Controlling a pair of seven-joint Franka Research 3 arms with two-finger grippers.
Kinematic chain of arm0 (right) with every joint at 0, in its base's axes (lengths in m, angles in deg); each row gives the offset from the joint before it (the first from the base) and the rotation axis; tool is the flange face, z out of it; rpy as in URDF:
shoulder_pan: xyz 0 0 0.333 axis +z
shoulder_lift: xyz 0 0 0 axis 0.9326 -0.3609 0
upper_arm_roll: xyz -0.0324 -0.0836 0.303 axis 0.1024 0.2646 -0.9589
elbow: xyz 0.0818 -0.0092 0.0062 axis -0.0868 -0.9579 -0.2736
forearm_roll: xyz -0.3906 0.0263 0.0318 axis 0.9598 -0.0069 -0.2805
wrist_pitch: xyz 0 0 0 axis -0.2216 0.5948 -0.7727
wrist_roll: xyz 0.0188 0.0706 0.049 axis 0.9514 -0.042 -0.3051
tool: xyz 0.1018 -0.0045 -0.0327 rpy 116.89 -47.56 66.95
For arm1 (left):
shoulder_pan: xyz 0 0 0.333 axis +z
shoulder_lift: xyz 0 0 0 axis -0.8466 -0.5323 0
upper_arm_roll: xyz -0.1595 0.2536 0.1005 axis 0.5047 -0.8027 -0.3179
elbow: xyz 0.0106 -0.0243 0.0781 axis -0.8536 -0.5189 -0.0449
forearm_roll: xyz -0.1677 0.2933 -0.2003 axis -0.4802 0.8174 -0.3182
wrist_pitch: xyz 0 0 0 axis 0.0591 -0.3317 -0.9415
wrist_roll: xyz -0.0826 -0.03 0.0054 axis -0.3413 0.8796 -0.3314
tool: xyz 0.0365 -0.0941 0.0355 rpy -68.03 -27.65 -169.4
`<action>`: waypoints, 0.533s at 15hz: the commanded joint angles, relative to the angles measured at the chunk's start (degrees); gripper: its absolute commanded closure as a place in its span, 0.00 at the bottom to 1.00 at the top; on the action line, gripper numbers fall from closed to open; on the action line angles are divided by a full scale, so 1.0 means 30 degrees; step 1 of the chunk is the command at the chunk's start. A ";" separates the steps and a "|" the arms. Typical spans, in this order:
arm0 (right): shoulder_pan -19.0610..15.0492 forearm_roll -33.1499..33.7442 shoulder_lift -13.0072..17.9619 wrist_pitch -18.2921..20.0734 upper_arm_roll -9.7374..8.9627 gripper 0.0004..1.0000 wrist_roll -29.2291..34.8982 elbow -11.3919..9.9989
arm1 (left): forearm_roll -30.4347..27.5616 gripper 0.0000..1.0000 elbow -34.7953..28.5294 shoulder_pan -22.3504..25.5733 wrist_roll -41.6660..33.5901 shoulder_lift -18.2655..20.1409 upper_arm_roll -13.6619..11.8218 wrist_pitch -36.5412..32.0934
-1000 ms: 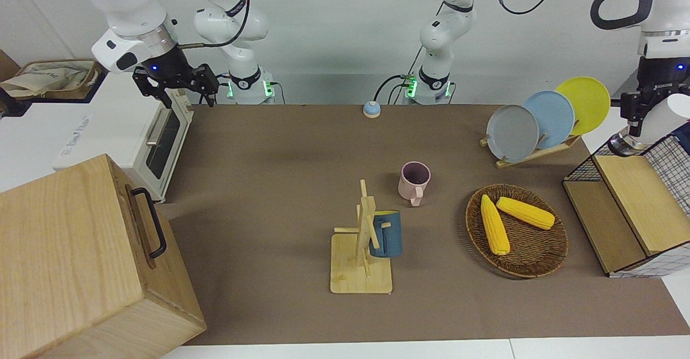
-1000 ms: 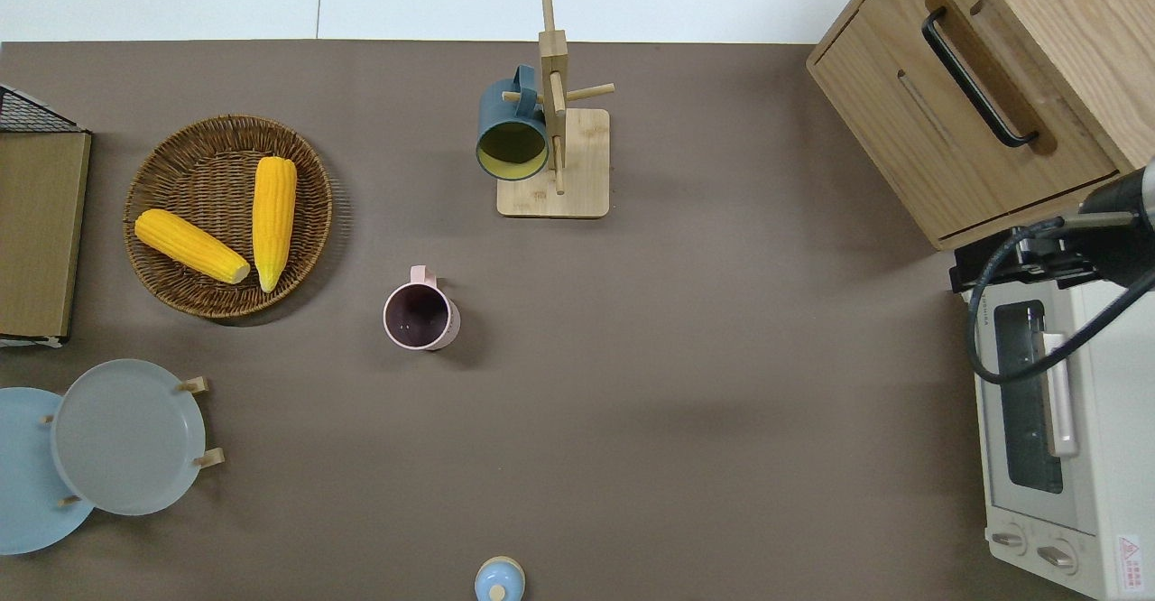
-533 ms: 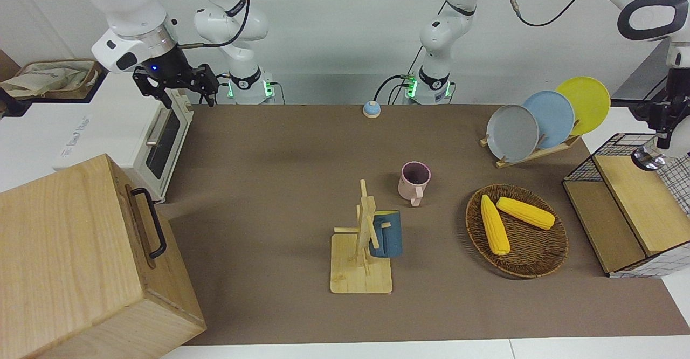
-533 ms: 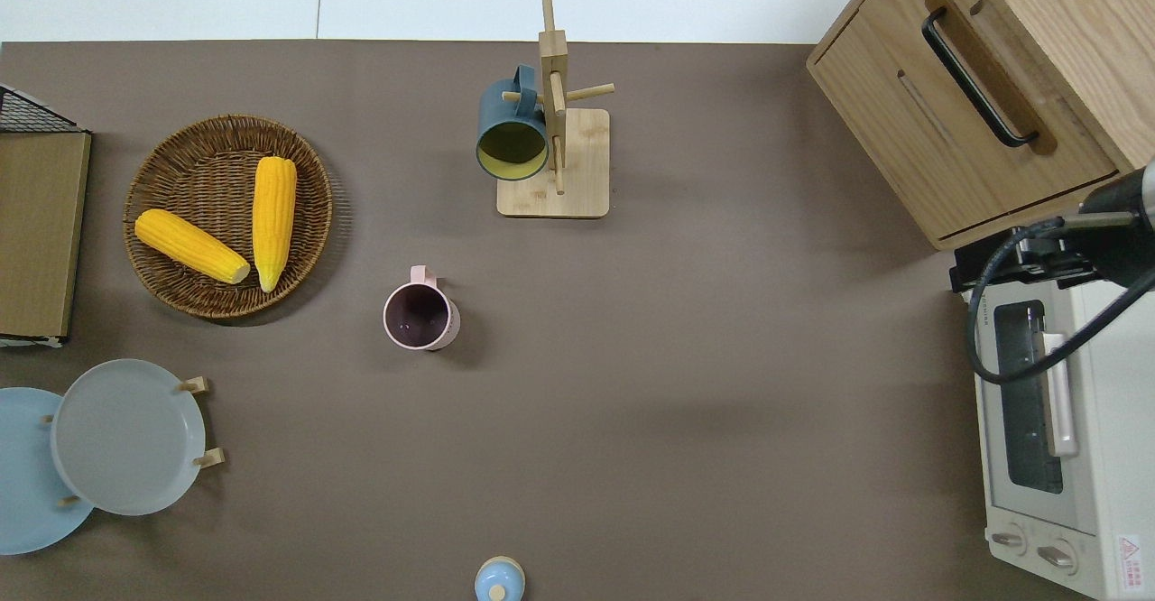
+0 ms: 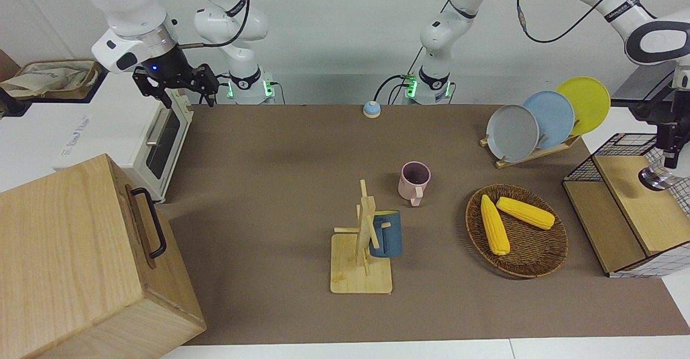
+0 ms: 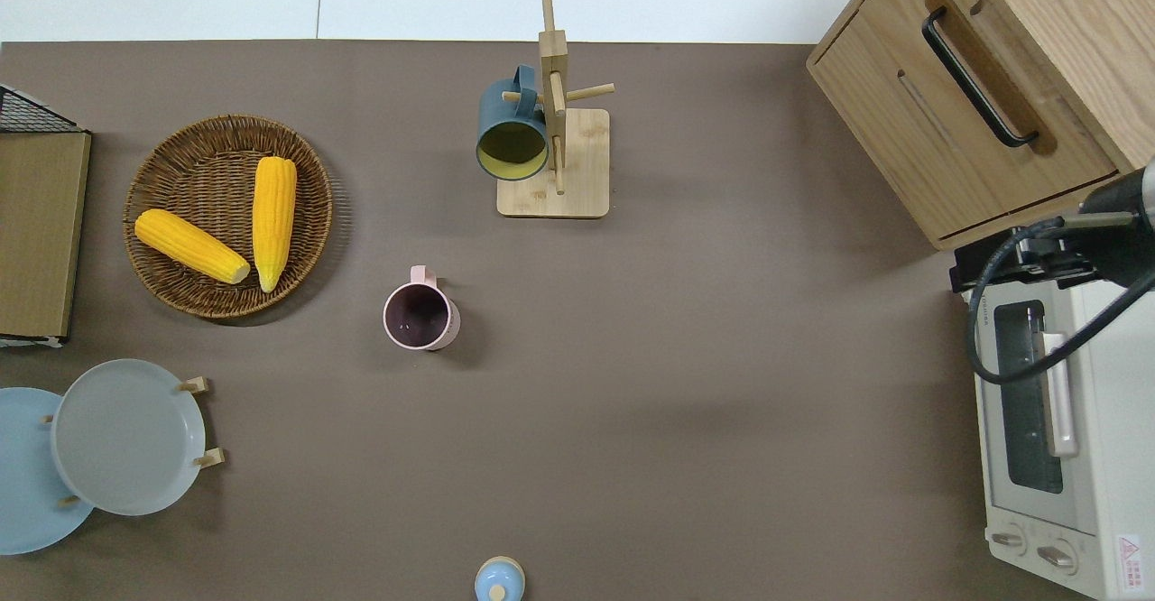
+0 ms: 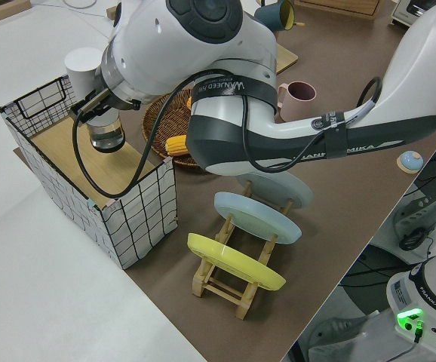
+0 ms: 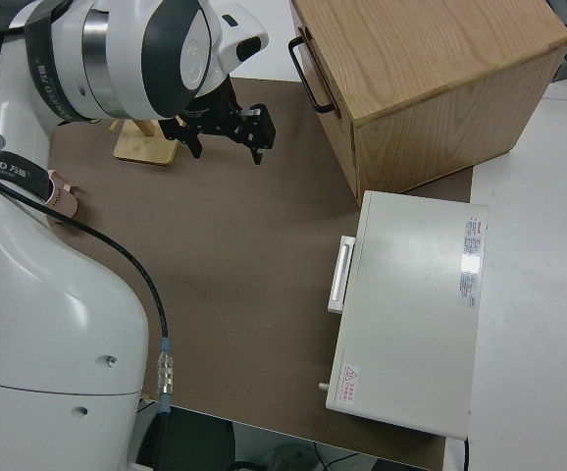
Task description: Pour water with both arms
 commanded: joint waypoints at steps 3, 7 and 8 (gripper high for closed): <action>-0.0155 -0.0267 0.0361 -0.0221 -0.0031 0.01 -0.0391 -0.0441 | -0.2391 1.00 0.0743 0.0127 -0.2497 -0.1002 -0.0257 0.0954; -0.0155 -0.0267 0.0361 -0.0221 -0.0031 0.01 -0.0391 -0.0442 | -0.2600 1.00 0.0714 0.0069 -0.2617 -0.1413 -0.0286 0.1482; -0.0155 -0.0266 0.0361 -0.0221 -0.0031 0.01 -0.0391 -0.0442 | -0.2659 1.00 0.0655 0.0040 -0.2618 -0.1442 -0.0286 0.1541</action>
